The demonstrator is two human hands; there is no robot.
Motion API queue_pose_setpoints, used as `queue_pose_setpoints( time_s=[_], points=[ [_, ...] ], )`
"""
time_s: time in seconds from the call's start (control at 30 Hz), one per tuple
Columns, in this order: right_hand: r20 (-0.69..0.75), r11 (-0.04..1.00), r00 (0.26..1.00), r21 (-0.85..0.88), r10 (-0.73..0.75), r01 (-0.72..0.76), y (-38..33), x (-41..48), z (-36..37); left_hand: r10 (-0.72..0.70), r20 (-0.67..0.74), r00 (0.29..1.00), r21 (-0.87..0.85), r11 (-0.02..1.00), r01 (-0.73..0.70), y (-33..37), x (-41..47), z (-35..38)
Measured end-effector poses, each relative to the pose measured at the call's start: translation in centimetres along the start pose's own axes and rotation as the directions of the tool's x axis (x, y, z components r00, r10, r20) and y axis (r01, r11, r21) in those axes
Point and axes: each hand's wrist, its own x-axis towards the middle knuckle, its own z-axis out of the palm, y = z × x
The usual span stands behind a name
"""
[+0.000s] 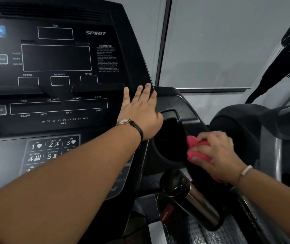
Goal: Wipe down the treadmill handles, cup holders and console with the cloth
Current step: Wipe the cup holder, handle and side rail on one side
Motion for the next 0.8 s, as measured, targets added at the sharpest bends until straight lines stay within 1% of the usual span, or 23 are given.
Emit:
queue_pose_setpoints(
  time_s=[0.03,0.07,0.1,0.13,0.17,0.2,0.23,0.3,0.33,0.37,0.4,0.43,0.47,0.5,0.53,0.57,0.6,0.63,0.67,0.7,0.73,0.77,0.8],
  points=[
    [-0.025,0.991,0.993,0.059,0.118,-0.116,-0.5,0.6,-0.6,0.0,-0.001,1.0,-0.002,1.0,0.0,0.0,0.0,0.0],
    [-0.008,0.965,0.981,0.178,0.196,-0.191,-1.4,1.2,-1.4,0.0,0.0,1.0,-0.004,1.0,0.0,0.0,0.0,0.0],
    [0.051,0.896,0.971,0.375,0.234,-0.236,-2.4,1.7,-2.5,0.0,0.003,1.0,-0.007,1.0,0.0,0.0,0.0,-0.1],
    [0.138,0.739,0.963,0.618,0.233,-0.268,-3.3,2.1,-3.6,0.001,0.006,1.0,-0.008,1.0,-0.001,0.0,0.0,-0.1],
    [0.197,0.536,0.954,0.792,0.226,-0.291,-4.1,2.4,-4.8,0.001,0.008,1.0,-0.005,1.0,-0.001,0.0,0.0,-0.1],
    [0.203,0.373,0.949,0.883,0.243,-0.284,-4.7,2.6,-6.1,0.0,0.007,1.0,-0.003,1.0,0.0,0.0,0.1,-0.1],
    [0.17,0.284,0.947,0.926,0.273,-0.248,-5.0,2.7,-7.2,0.0,0.004,1.0,-0.002,1.0,0.0,0.0,0.1,-0.1],
    [0.152,0.158,0.934,0.964,0.325,-0.212,-5.1,2.9,-8.2,-0.002,0.0,1.0,-0.001,1.0,0.002,0.0,0.1,0.0],
    [0.194,0.102,0.922,0.965,0.334,-0.24,-5.1,2.9,-8.3,-0.003,0.0,1.0,-0.001,1.0,0.003,0.0,0.1,0.0],
    [0.244,0.078,0.905,0.955,0.348,-0.288,-4.8,2.9,-8.1,-0.003,-0.001,1.0,0.001,1.0,0.003,0.1,0.0,0.0],
    [0.299,0.093,0.879,0.93,0.373,-0.356,-4.4,2.8,-7.7,-0.002,0.0,1.0,0.004,1.0,0.002,0.1,0.0,0.0],
    [0.338,0.144,0.849,0.894,0.406,-0.425,-3.8,2.6,-7.0,-0.002,-0.001,1.0,0.006,1.0,0.002,0.2,0.0,-0.1],
    [0.34,0.248,0.836,0.846,0.432,-0.472,-3.1,2.3,-6.1,-0.002,0.0,1.0,0.007,1.0,0.002,0.1,0.0,-0.1],
    [0.292,0.415,0.843,0.768,0.451,-0.488,-2.3,2.0,-5.1,-0.003,0.0,1.0,0.006,1.0,0.003,0.1,0.0,-0.1],
    [0.205,0.591,0.861,0.652,0.466,-0.475,-1.7,1.5,-4.3,-0.004,0.001,1.0,0.007,1.0,0.004,0.1,0.0,-0.1],
    [0.085,0.734,0.888,0.531,0.451,-0.423,-1.5,1.0,-3.7,-0.005,0.003,1.0,0.009,1.0,0.005,0.1,0.0,-0.1],
    [-0.041,0.838,0.924,0.437,0.381,-0.327,-1.5,0.4,-3.3,-0.005,0.005,1.0,0.012,1.0,0.005,0.1,0.0,-0.1],
    [-0.127,0.914,0.957,0.353,0.259,-0.201,-1.6,-0.2,-3.0,-0.005,0.006,1.0,0.013,1.0,0.005,0.1,0.0,-0.1],
    [-0.147,0.962,0.983,0.266,0.107,-0.065,-1.8,-0.9,-2.7,-0.005,0.006,1.0,0.012,1.0,0.005,0.1,0.0,-0.1],
    [-0.12,0.98,0.992,0.19,-0.042,0.065,-1.9,-1.6,-2.2,-0.005,0.005,1.0,0.011,1.0,0.005,0.1,0.0,-0.1],
    [-0.077,0.975,0.984,0.141,-0.16,0.17,-1.9,-2.5,-1.7,-0.005,0.005,1.0,0.01,1.0,0.005,0.1,0.0,-0.1],
    [-0.035,0.966,0.973,0.116,-0.229,0.232,-1.9,-3.2,-1.4,-0.006,0.004,1.0,0.009,1.0,0.005,0.1,0.0,-0.1],
    [0.003,0.961,0.965,0.094,-0.261,0.259,-1.7,-3.9,-1.0,-0.006,0.003,1.0,0.008,1.0,0.006,0.1,0.0,-0.1]
  ],
)
